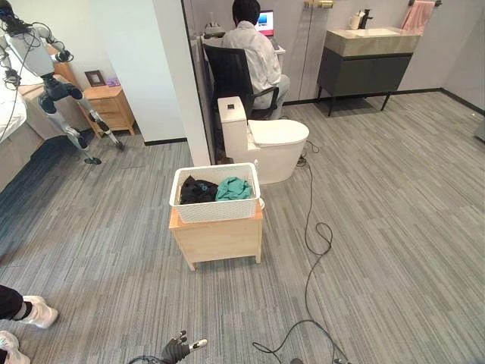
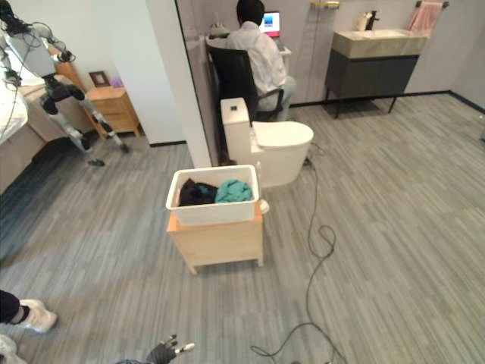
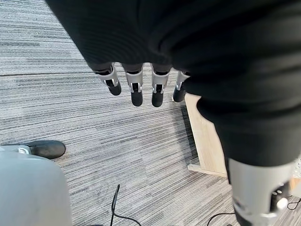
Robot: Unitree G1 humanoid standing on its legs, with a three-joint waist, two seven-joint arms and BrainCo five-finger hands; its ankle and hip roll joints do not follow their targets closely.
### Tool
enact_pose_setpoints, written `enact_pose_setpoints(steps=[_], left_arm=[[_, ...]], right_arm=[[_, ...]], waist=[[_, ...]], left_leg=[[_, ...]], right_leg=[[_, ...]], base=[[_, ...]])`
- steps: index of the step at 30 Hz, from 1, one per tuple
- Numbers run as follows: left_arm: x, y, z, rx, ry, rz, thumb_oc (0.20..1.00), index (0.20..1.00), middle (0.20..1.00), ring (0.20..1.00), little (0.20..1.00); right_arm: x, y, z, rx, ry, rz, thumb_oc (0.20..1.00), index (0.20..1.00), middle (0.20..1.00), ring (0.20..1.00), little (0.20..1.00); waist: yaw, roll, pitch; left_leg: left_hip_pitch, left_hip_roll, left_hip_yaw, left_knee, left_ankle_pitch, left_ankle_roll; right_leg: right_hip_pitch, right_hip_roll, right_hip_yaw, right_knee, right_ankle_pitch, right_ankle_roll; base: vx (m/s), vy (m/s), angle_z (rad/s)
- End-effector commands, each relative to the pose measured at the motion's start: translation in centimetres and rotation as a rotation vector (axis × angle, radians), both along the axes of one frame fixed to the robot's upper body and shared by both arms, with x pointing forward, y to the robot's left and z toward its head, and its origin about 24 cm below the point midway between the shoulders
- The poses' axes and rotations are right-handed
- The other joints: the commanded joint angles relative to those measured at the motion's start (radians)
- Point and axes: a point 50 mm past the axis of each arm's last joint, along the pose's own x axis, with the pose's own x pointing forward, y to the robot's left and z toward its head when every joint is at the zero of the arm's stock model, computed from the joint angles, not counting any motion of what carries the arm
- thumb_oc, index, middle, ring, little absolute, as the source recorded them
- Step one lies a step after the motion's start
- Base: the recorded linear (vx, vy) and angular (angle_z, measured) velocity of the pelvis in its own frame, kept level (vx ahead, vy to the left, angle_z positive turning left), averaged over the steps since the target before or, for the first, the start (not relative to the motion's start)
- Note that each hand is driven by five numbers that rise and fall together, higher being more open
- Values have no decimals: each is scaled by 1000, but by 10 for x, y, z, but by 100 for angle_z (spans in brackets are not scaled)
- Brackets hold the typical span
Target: Grab the laundry basket,head to the washer,open it,put in the laundry and shut it.
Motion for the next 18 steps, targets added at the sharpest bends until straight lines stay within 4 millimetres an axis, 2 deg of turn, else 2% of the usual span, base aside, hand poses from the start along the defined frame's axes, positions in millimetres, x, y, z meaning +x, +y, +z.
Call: enact_pose_setpoints(steps=[1,10,18], left_arm=[[10,18,4,29,-22,43,1000,1000,1000,1000,1000],[3,24,2,38,7,89,1000,1000,1000,1000,1000],[5,29,4,58,-9,106,1000,1000,1000,1000,1000]], right_arm=[[0,3,-2,1,29,32,1000,1000,1000,1000,1000],[-1,6,-2,12,25,28,1000,1000,1000,1000,1000],[1,8,-2,19,12,29,1000,1000,1000,1000,1000]], waist=[[-4,-72,17],[-6,-74,18],[-6,-79,18]], left_leg=[[-70,-37,-77,-49,75,-46],[-68,-32,-74,-49,75,-45],[-70,-28,-74,-49,78,-48]], right_leg=[[132,-14,-54,9,-130,37],[133,-10,-47,9,-132,34],[136,-6,-49,9,-137,32]], base=[[0,0,0],[0,0,0],[0,0,0]])
